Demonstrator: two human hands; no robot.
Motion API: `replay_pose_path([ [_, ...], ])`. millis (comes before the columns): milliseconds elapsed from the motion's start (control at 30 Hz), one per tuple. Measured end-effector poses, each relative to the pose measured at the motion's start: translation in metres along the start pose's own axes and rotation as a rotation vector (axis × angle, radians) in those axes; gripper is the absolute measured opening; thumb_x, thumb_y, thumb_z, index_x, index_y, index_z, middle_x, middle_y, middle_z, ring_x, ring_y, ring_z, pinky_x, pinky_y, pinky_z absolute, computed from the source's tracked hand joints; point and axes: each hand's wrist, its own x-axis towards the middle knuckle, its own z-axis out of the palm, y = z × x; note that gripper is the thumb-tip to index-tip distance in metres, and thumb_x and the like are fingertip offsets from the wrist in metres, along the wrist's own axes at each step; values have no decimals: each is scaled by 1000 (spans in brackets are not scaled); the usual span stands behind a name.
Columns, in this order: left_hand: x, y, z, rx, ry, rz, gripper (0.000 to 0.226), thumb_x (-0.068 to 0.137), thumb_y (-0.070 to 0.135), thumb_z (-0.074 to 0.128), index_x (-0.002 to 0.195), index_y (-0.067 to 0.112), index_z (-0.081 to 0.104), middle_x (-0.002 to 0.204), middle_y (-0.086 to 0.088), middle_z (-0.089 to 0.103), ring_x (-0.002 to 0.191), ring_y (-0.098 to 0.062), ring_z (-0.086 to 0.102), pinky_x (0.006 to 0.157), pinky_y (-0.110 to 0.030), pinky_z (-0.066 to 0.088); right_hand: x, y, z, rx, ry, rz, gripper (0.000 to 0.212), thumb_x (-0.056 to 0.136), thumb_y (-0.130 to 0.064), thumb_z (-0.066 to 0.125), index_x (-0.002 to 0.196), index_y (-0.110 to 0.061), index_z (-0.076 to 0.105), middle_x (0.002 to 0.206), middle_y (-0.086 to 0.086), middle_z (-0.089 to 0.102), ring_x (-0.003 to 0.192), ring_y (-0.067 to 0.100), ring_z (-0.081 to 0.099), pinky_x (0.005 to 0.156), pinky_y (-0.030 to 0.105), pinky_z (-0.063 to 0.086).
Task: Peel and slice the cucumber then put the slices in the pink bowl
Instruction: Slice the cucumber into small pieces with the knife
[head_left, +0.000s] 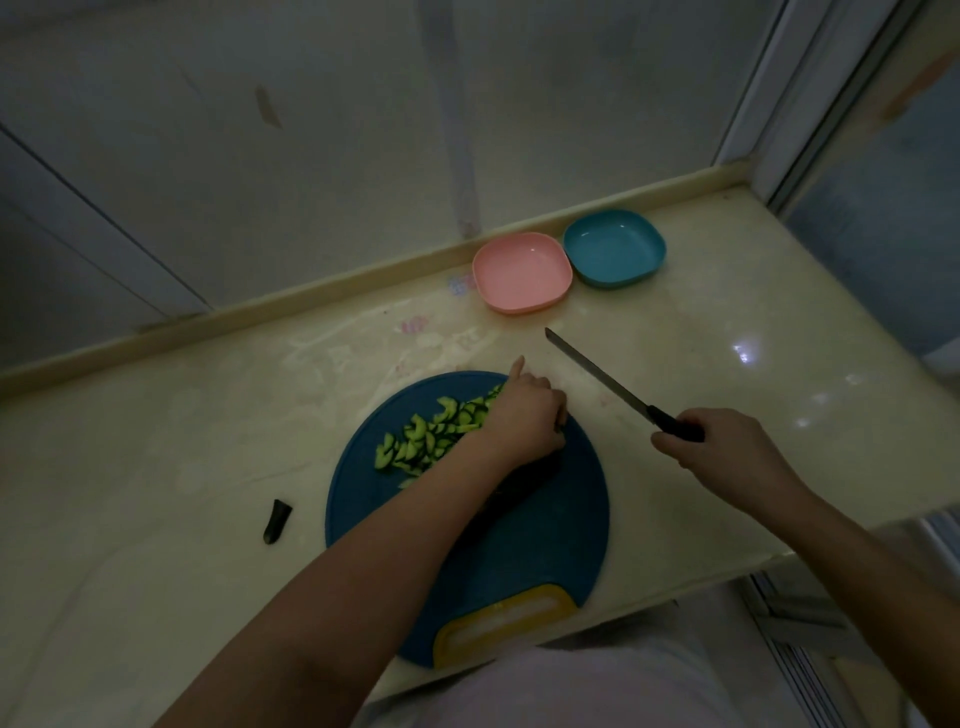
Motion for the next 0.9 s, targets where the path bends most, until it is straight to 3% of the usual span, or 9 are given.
replay_pose_path([
  [100,0,-9,-1,51,50,-88,27,83,25,59,107,15,63,108,-9,58,110,-25,48,114,-40,-3,-2,1,5,1,-12,1,24,86,-28,62,83,-5,67,74,14,66,66,21,59,53,26,36],
  [200,-6,-16,1,-44,113,-117,29,86,23,58,112,13,63,115,-9,54,116,-24,44,114,-36,-3,-5,3,10,4,-32,10,24,86,-29,62,81,-6,67,73,13,66,66,20,59,53,26,36],
  [267,-18,-11,3,-161,220,-108,29,86,22,59,113,11,62,116,-9,52,115,-23,42,111,-31,14,-10,5,14,20,-52,10,23,87,-30,61,81,-9,67,72,10,65,66,18,59,53,26,36],
  [333,-37,-2,4,-254,338,-126,26,87,21,59,110,10,60,113,-7,52,109,-21,44,88,-25,35,-16,6,19,41,-65,3,25,88,-33,61,80,-10,65,69,7,63,63,15,57,51,25,35],
  [400,-59,9,9,-300,324,-135,25,89,24,58,110,11,58,109,-6,52,102,-20,47,73,-25,36,-23,9,27,49,-68,-2,34,89,-38,57,73,-8,62,63,4,60,57,11,53,46,18,32],
  [533,-84,25,36,-238,229,-117,32,84,20,64,114,10,58,106,-10,56,98,-26,53,72,-36,45,-40,13,48,70,-76,37,42,94,-43,45,63,-14,48,59,-2,51,53,8,47,43,19,26],
  [667,-82,32,50,-236,292,-179,35,65,8,78,96,12,65,85,-7,60,72,-24,59,51,-27,48,-51,21,70,69,-76,55,37,96,-41,41,78,-10,52,67,-1,54,60,9,51,46,19,29],
  [800,-80,37,52,-279,317,-183,41,61,1,78,98,12,64,86,-7,60,73,-24,58,59,-26,48,-56,24,81,74,-47,46,34,96,-40,39,83,-10,51,68,0,53,65,18,54,48,22,31],
  [900,-80,39,53,-318,321,-203,45,63,-6,73,104,9,62,92,-11,59,80,-27,57,68,-30,48,-59,23,82,92,-15,8,33,96,-39,41,78,-12,48,64,-1,52,60,15,52,47,20,30],
])
